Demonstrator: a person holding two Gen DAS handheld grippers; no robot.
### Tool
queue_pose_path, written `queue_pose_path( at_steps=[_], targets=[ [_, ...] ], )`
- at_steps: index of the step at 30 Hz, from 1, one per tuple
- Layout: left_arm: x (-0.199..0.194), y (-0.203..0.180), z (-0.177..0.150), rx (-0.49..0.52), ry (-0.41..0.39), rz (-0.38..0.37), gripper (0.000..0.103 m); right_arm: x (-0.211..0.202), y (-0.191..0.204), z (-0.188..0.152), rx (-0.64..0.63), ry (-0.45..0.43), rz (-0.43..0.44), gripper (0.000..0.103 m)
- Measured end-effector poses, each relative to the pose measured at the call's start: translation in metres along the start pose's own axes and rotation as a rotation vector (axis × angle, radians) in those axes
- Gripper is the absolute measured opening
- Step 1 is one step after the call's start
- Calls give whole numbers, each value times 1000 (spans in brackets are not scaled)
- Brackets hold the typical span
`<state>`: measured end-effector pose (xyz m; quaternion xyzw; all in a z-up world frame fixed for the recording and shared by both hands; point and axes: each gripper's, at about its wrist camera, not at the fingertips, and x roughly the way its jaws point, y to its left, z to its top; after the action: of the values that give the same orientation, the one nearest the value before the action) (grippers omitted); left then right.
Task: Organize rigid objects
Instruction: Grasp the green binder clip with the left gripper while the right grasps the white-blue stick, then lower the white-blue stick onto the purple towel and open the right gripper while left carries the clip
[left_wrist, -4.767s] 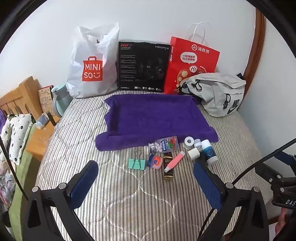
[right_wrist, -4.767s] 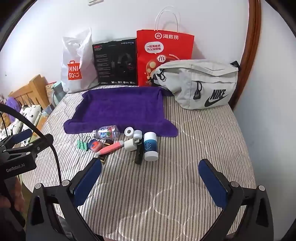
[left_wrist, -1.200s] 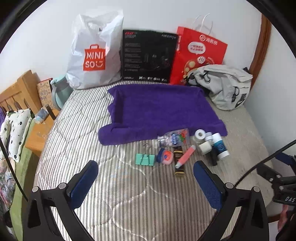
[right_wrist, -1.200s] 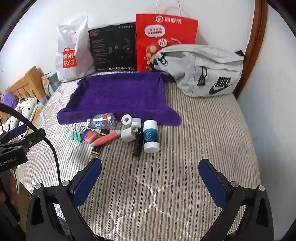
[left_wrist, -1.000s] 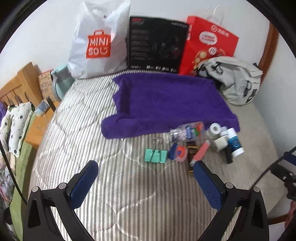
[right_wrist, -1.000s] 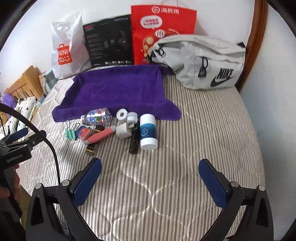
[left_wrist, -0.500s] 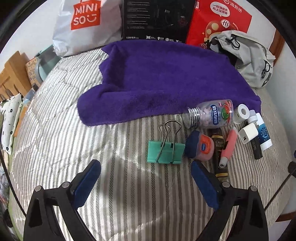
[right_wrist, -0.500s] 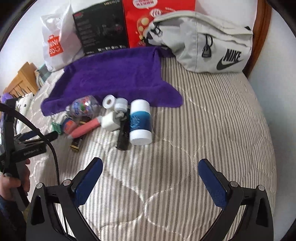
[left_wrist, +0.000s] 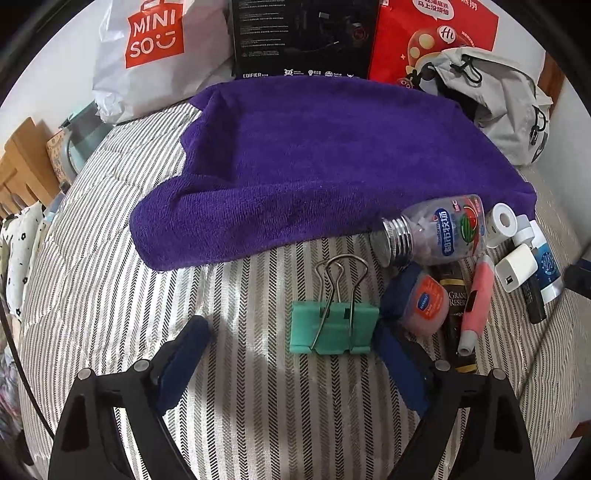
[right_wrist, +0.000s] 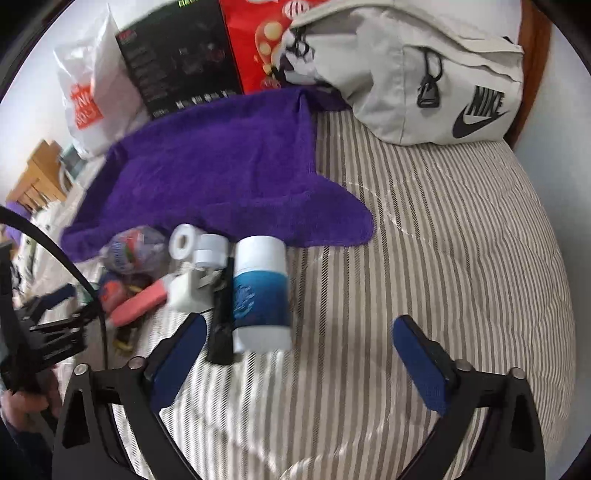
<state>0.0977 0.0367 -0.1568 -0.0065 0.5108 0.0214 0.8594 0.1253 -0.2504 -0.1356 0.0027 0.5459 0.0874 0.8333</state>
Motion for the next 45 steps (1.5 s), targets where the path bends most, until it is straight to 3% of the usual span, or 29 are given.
queue_pose_path(
  at_steps=[3,7,10,12,15,21,33,45],
  targets=[
    [-1,-1,1,17,2,-9,86,15,1,5,-26,25,4,82],
    [-4,-4,1,31,-5,-18,74,32,6,10,-57,22,-21,77],
    [-6,-6,2,38,-6,-25,57,37,9,10,-83,8,-45,69],
    [-5,-9,3,57,-4,-29,53,37,11,9,-108,7,-44,64],
    [-7,-7,2,56,-4,-35,43,32,5,9,-100,22,-32,36],
    [-10,8,0,2,-27,-100,39,31,-3,3,-87,17,-29,36],
    [-16,14,-1,-28,-11,-153,39,20,-16,-8,-52,18,-5,36],
    [-48,18,19,4,-78,-146,39,-18,-14,11,-89,-40,18,36]
  ],
)
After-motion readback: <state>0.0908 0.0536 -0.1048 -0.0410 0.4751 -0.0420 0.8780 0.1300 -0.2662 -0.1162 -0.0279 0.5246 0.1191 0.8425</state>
